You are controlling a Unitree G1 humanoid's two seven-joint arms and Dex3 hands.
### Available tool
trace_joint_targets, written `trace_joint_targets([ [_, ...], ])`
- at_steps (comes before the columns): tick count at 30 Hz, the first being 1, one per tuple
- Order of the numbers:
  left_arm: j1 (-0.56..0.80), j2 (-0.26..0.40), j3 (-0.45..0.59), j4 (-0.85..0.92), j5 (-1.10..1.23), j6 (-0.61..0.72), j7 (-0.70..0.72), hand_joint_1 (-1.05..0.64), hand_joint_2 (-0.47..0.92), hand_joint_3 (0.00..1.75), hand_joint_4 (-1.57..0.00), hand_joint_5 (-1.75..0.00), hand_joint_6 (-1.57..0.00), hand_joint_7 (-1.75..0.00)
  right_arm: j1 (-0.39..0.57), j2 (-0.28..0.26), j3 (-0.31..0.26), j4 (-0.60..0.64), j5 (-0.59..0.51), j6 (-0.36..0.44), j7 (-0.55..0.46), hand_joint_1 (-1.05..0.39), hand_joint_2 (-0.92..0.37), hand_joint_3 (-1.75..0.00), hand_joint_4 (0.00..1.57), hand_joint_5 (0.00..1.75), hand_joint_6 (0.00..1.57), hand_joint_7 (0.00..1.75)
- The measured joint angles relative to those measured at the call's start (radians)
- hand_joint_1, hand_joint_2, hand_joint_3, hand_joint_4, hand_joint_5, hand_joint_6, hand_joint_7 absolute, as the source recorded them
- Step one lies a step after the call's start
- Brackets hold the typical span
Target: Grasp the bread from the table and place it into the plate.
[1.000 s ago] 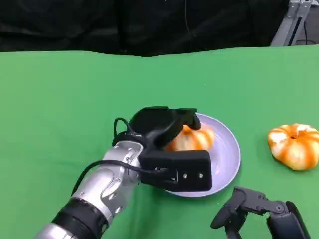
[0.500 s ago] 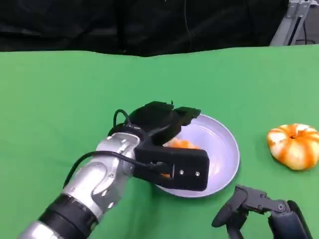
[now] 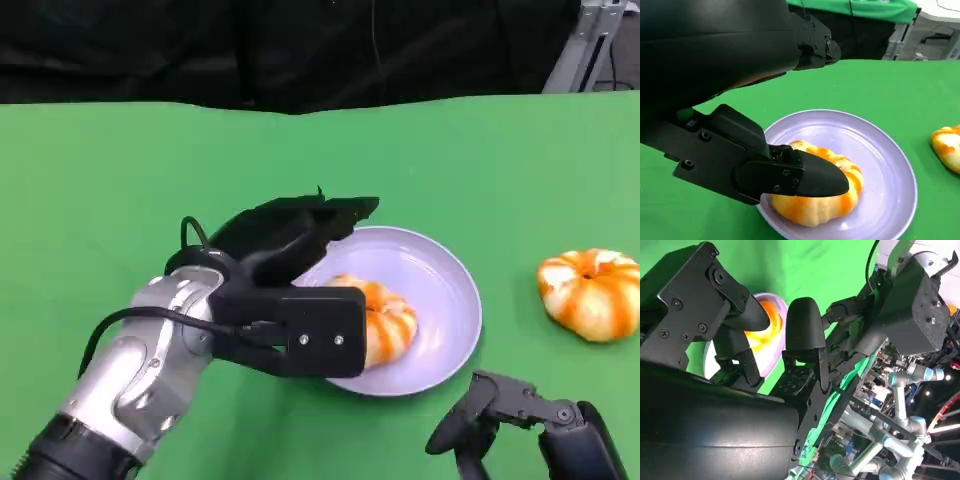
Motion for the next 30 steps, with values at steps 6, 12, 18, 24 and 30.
trace_joint_targets([
  [6,0.149,0.027,0.162,-0.178,-0.263,-0.068,-0.058,-0.71,0.92,0.29,-0.12,-0.34,-0.23,-0.07,-0.001,-0.002,-0.002,0.001,-0.001,0.000,0.000,0.07,-0.21,-1.46,0.86,1.51,0.89,1.26],
  [12,0.456,-0.002,0.380,-0.326,-0.550,-0.175,-0.015,-0.56,0.92,0.27,-0.19,-0.94,-0.51,-0.17,-0.005,-0.003,-0.002,0.001,-0.010,0.000,-0.003,0.04,-0.20,-1.45,0.87,1.49,0.89,1.25],
  [18,0.580,-0.050,0.419,-0.352,-0.624,-0.303,0.013,-0.30,0.92,0.24,-0.54,-1.05,-0.78,-0.34,0.000,-0.003,-0.002,0.000,-0.010,0.001,-0.001,0.05,-0.20,-1.44,0.88,1.49,0.90,1.24],
  [24,0.696,-0.107,0.455,-0.371,-0.701,-0.382,0.043,-0.05,0.61,0.91,-0.82,-1.30,-0.86,-0.91,-0.004,-0.003,-0.002,0.000,-0.009,0.001,-0.001,0.05,-0.20,-1.45,0.88,1.49,0.90,1.24],
  [30,0.813,-0.149,0.457,-0.389,-0.713,-0.383,0.069,0.03,0.44,1.39,-0.86,-1.71,-0.80,-1.53,-0.005,-0.004,-0.006,0.000,-0.006,0.001,0.001,0.06,-0.20,-1.44,0.87,1.49,0.90,1.23],
])
